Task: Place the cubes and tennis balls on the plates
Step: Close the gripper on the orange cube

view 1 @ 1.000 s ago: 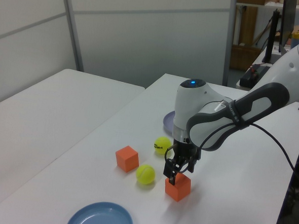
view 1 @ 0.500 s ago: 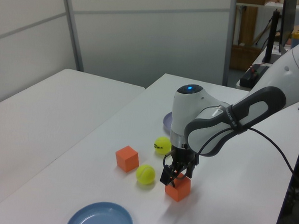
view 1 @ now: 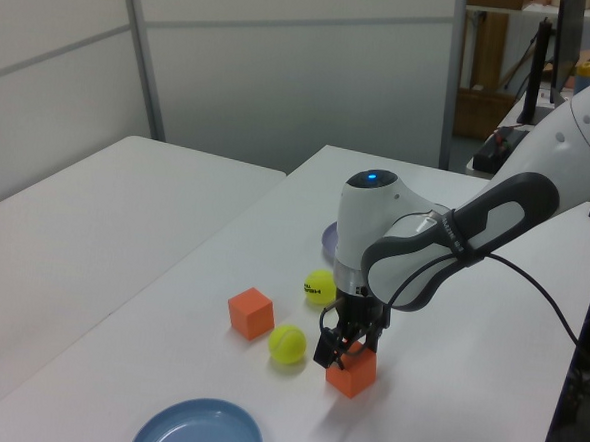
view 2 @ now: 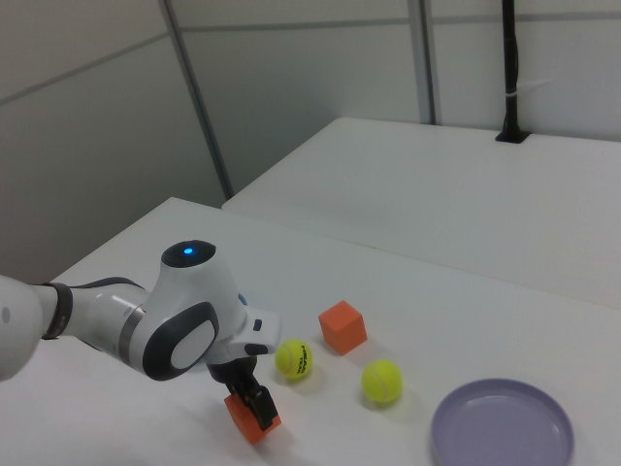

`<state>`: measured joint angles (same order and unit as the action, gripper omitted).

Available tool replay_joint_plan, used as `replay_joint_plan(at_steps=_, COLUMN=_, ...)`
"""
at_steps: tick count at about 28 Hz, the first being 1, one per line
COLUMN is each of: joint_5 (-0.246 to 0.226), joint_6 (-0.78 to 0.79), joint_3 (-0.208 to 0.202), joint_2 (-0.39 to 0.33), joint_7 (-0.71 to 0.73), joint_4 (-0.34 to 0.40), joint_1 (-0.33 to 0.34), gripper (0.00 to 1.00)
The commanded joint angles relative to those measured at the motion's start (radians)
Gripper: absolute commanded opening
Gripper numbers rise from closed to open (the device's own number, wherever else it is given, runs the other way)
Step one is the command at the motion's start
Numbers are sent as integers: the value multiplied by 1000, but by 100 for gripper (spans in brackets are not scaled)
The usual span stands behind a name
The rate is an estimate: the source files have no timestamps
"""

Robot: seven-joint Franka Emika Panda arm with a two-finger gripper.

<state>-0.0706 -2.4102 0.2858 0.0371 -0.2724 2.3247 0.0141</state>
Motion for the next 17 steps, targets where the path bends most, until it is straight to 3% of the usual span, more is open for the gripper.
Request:
replay_joint_plan(at_steps=1, joint_5=-21, joint_6=-7, joint_3=9, joint_2=0, joint_7=4, joint_4=-5, joint_1=-13, gripper=100)
replay_joint_plan(at_steps=17, joint_5=-20, joint_6=14, joint_3=9, joint_2=3, joint_7=18, joint_4=-21, joint_1=-16, gripper=100)
